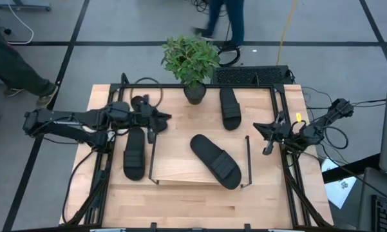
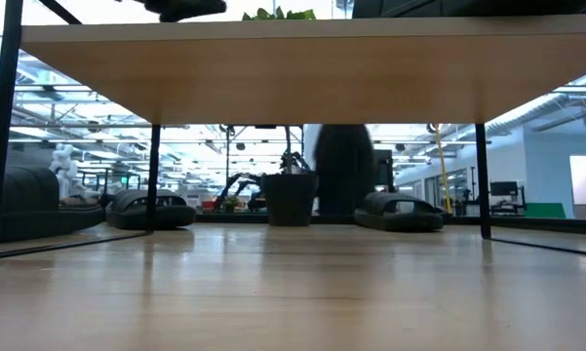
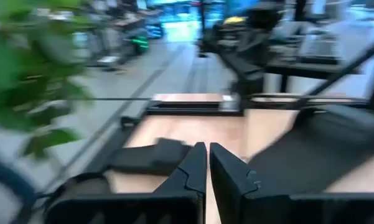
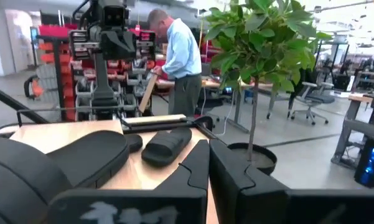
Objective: Pick and place slides into the shelf
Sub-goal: Put the black slipper on the shelf
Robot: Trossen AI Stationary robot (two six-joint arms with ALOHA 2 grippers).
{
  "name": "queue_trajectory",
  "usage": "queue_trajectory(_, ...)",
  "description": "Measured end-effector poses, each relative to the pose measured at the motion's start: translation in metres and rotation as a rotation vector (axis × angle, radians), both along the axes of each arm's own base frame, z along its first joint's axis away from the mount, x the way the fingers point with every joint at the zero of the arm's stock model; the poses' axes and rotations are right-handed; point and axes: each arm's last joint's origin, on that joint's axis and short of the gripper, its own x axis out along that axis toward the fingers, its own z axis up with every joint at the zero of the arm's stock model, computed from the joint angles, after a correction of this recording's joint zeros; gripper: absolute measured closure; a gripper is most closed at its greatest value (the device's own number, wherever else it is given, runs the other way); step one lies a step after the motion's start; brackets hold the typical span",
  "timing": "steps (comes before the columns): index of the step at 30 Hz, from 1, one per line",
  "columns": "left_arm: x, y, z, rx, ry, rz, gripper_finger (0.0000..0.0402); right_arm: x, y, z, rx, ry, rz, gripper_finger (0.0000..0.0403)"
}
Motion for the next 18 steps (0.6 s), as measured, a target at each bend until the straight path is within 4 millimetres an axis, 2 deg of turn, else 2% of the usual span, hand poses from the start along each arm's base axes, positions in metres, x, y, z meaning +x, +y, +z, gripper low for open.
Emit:
queue_trajectory(4, 0.022, -0.003, 0.015, -0.034, 0.019, -0.101, 0.0380, 0.001, 0.001, -0.013, -0.036, -0.011, -0.007, 0.0403)
queue_trajectory(10, 0.062, -0.004, 0.036, -0.057, 0.084, -0.177, 0.0380, -0.001, -0.001, -0.007, -0.072, -0.047, -0.054, 0.0403)
queue_trajectory(14, 0.090, -0.001, 0.035, -0.064, 0.155, -0.171, 0.0379, -0.002, -0.003, -0.007, -0.069, -0.022, -0.129, 0.0403)
queue_trajectory(18, 0.113, -0.001, 0.018, -0.077, 0.200, -0.168, 0.0359, -0.001, -0.001, -0.012, -0.065, 0.002, -0.109, 0.0403)
